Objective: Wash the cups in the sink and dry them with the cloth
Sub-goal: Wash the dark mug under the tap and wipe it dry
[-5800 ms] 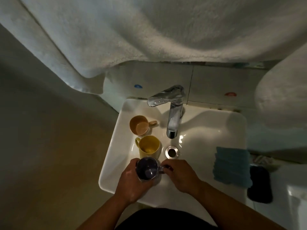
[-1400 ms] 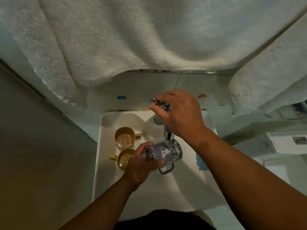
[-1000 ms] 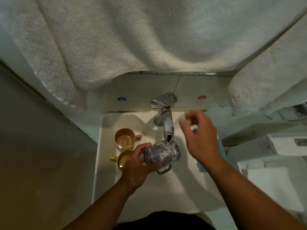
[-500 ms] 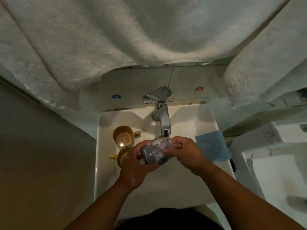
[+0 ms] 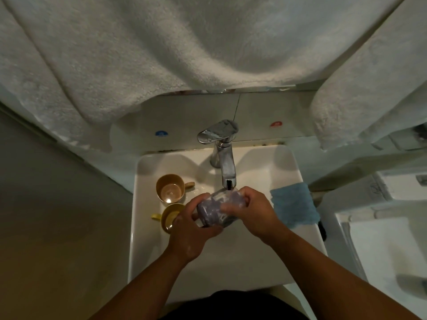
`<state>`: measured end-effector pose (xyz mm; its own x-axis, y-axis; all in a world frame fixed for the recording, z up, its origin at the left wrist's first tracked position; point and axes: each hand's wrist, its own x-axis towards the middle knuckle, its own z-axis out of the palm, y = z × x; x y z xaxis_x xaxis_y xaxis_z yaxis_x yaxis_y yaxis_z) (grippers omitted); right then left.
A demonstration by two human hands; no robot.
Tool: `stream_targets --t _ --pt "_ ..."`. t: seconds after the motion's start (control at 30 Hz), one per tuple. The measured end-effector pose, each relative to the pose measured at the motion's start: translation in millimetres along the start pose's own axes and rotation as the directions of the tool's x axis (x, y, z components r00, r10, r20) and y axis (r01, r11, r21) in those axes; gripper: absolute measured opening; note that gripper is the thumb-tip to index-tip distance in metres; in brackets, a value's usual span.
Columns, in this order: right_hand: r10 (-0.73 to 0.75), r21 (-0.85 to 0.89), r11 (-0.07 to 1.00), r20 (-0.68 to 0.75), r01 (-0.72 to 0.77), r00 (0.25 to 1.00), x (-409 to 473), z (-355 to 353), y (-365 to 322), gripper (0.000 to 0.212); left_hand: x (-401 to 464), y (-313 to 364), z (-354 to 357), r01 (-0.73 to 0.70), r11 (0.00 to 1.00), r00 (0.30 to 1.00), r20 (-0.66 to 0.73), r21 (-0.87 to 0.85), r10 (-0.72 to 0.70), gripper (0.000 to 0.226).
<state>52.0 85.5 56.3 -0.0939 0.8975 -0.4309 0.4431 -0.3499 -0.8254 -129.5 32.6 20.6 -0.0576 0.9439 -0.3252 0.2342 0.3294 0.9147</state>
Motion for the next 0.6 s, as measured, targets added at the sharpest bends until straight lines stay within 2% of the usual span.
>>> stream_targets --t 0.07,0.17,0.3,0.33,0.4,0.43,0.5,0.53,0.57,0.6 --pt "0.003 -0.056 0.998 -0.002 -0.003 1.0 0.6 3.6 0.2 0.024 2.9 -1.6 -1.4 -0.008 1.0 1.0 0.015 0.001 0.008 0.094" --pt "0.013 -0.038 0.999 -0.143 -0.018 0.99 4.1 2.1 -1.2 0.034 2.2 -0.4 0.4 -0.024 0.999 1.0 0.018 0.022 0.023 0.092" --pt "-0.001 -0.039 0.999 0.023 0.002 1.0 -3.0 3.4 -2.4 0.013 2.9 -1.6 -1.1 -0.027 0.999 1.0 0.007 0.022 0.026 0.092" --pt "-0.008 -0.064 0.998 -0.01 0.008 1.0 -1.7 3.9 -2.4 0.008 2.8 -1.8 -1.5 -0.035 0.999 0.999 0.014 0.031 0.035 0.092" --pt "-0.039 -0.114 0.993 -0.135 0.024 0.99 3.4 4.8 -0.6 0.026 2.4 -1.7 -0.4 -0.038 0.998 0.999 0.014 0.047 0.037 0.091" --pt "-0.023 -0.094 0.995 -0.153 0.009 0.988 5.0 5.5 -1.6 0.028 2.4 -2.1 0.0 -0.033 0.998 0.999 0.005 0.049 0.033 0.091" --pt "-0.013 -0.043 0.999 -0.06 0.011 0.998 3.3 7.2 -3.6 0.017 3.5 -3.1 -0.9 -0.025 0.999 1.0 -0.01 0.048 0.025 0.092" --pt "-0.011 -0.046 0.999 -0.006 0.011 1.0 0.8 9.6 -3.1 0.023 4.6 -4.0 -1.8 -0.028 0.998 1.0 -0.01 0.049 0.029 0.094" --pt "-0.007 -0.054 0.998 -0.003 0.007 1.0 0.9 11.6 -1.8 0.025 5.7 -4.8 -2.6 -0.037 0.998 0.999 -0.007 0.053 0.038 0.095" --pt "-0.01 -0.082 0.997 -0.058 0.005 0.998 2.4 12.3 -2.0 0.018 6.0 -4.9 -2.9 -0.048 0.997 0.999 -0.001 0.061 0.048 0.094"
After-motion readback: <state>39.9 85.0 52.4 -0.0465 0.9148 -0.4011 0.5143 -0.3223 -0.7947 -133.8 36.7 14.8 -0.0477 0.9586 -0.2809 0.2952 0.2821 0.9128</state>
